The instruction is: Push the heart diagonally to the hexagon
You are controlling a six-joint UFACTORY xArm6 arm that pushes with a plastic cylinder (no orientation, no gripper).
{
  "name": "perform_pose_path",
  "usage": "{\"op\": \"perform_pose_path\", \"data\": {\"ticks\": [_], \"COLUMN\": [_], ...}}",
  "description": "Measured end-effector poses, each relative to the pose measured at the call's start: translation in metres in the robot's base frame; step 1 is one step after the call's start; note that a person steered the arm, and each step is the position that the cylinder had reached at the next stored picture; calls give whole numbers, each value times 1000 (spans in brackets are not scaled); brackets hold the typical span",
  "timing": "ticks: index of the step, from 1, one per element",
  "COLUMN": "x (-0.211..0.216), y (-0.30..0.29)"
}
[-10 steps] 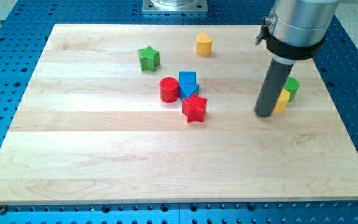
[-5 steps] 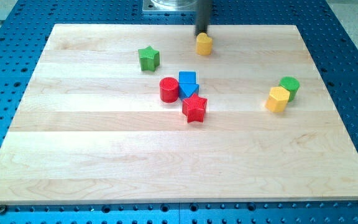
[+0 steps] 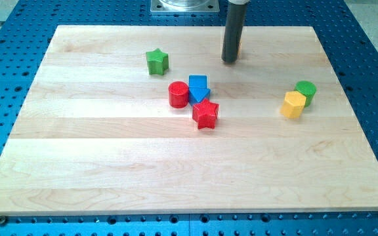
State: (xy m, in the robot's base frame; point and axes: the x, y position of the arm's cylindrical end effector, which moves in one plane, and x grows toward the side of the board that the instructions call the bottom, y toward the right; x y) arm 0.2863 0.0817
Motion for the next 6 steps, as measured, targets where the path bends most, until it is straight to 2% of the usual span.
{"op": "perform_pose_path", "data": {"ticks": [1,2,3,5,6], "x": [-56,-93,-94,-84,-63], "y": [-1,2,-1,68,62]}}
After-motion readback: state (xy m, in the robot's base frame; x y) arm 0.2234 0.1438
